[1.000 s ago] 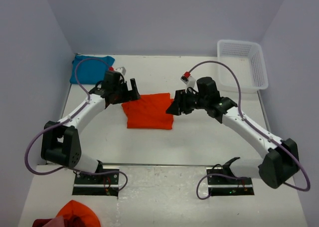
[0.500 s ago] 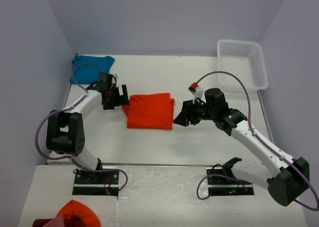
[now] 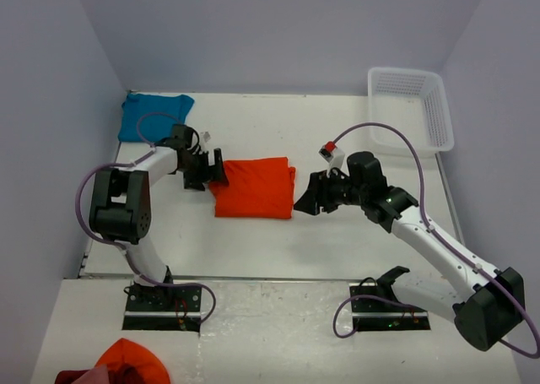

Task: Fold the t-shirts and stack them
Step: Put the neatly folded tshirt into the corner of the board with the left arm

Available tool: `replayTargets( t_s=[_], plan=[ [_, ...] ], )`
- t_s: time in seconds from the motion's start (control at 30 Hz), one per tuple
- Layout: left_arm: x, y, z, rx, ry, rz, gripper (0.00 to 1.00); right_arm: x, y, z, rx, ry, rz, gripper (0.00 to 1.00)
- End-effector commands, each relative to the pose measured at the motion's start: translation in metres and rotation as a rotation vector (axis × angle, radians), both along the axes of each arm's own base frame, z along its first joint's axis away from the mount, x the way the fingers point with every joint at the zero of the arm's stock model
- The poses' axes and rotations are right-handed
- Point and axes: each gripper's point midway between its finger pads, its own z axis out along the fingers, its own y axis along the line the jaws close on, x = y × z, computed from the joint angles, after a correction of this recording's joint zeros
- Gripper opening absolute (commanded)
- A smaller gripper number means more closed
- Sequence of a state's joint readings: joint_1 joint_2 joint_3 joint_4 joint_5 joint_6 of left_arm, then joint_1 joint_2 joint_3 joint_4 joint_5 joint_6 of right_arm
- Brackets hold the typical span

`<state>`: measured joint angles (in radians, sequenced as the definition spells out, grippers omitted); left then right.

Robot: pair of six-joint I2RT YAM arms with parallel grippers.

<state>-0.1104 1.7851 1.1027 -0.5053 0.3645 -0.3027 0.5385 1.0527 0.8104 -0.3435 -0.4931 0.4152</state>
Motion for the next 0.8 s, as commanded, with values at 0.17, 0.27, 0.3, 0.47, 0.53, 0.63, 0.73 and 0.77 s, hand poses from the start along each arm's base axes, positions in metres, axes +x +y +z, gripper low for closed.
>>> replayTargets(
  t_s=[0.17, 0.27, 0.3, 0.47, 0.53, 0.63, 0.73, 0.77],
  plan=[
    [-0.017, -0.006, -0.02, -0.028, 0.076, -0.06, 0.94, 0.002, 0.002, 0.006, 0.03, -0.049, 0.004, 0.58],
    [-0.025, -0.021, -0.03, -0.013, 0.103, -0.092, 0.93, 0.003, 0.004, 0.001, 0.035, -0.038, -0.001, 0.58],
    [-0.026, -0.025, -0.034, -0.005, 0.109, -0.099, 0.93, 0.003, 0.004, 0.0, 0.037, -0.033, -0.005, 0.58],
    [-0.045, -0.067, -0.066, 0.016, 0.147, -0.133, 0.88, 0.001, 0.003, -0.004, 0.045, -0.026, -0.01, 0.58],
    [-0.048, -0.073, -0.081, 0.06, 0.165, -0.117, 0.81, -0.001, 0.002, -0.004, 0.046, -0.026, -0.015, 0.58],
    [-0.049, -0.082, -0.102, 0.15, 0.151, -0.107, 0.48, -0.004, -0.002, -0.001, 0.046, -0.03, -0.028, 0.58],
    [-0.048, -0.088, -0.118, 0.147, 0.172, -0.086, 0.0, -0.01, -0.005, 0.003, 0.06, -0.032, -0.032, 0.58],
    [-0.05, -0.087, -0.127, 0.166, 0.189, -0.082, 0.0, -0.01, -0.006, 0.003, 0.064, -0.029, -0.039, 0.58]
  ],
)
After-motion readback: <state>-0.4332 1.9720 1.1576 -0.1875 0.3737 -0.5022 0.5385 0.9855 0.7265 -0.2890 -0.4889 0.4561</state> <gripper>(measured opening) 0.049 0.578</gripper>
